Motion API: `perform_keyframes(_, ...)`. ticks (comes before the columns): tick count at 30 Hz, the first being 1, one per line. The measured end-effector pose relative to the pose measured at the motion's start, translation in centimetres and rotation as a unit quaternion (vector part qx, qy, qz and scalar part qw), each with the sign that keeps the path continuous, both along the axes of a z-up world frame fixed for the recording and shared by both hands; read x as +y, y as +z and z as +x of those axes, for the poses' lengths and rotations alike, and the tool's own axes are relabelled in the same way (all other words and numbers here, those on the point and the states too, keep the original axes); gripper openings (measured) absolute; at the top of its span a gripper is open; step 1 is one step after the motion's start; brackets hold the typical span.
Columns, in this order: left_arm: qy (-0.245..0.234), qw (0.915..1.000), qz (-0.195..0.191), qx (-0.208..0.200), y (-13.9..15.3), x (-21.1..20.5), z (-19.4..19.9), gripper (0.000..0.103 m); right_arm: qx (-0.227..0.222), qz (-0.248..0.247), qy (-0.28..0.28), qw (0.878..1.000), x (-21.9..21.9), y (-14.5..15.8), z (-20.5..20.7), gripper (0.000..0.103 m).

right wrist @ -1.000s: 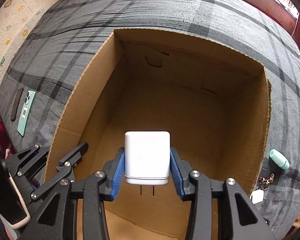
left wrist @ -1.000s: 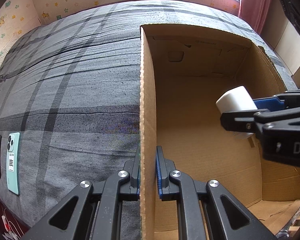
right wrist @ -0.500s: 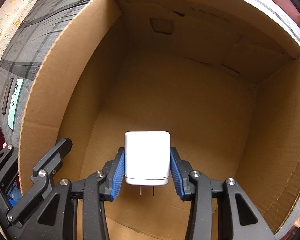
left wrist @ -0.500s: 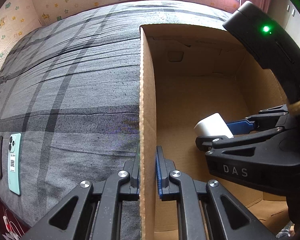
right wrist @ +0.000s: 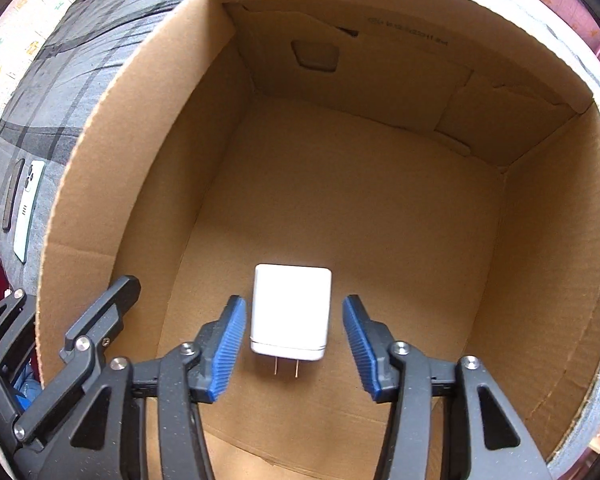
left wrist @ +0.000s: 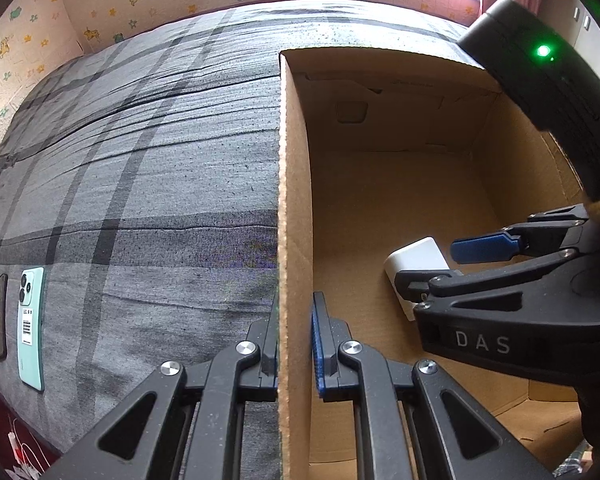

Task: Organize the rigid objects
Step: 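Open the right tool to drop the white charger inside the box, then move the right tool back over the black ball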

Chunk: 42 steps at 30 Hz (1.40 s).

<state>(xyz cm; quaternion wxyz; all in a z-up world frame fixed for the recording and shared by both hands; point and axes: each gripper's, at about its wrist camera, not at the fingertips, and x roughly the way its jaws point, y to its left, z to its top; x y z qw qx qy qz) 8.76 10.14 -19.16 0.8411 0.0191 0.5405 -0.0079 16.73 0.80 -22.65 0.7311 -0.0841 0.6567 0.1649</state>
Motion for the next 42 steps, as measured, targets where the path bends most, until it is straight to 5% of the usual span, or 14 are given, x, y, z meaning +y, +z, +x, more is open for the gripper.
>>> perform_keyframes(4, -0.001, 1.0000, 0.006, 0.000, 0.0, -0.2, 0.0, 0.012, -0.026, -0.012, 0.007, 1.000, 0.0, 1.6, -0.2, 0.078)
perform_keyframes(19, 0.001, 1.0000, 0.005, 0.001, -0.1, 0.0, 0.1, 0.012, -0.079, -0.019, 0.016, 0.997, -1.3, 5.5, -0.9, 0.099)
perform_keyframes(42, 0.000, 0.9999, 0.014, 0.001, 0.0, -0.3, 0.0, 0.012, -0.122, -0.012, -0.049, 0.991, -8.6, 11.0, -3.2, 0.103)
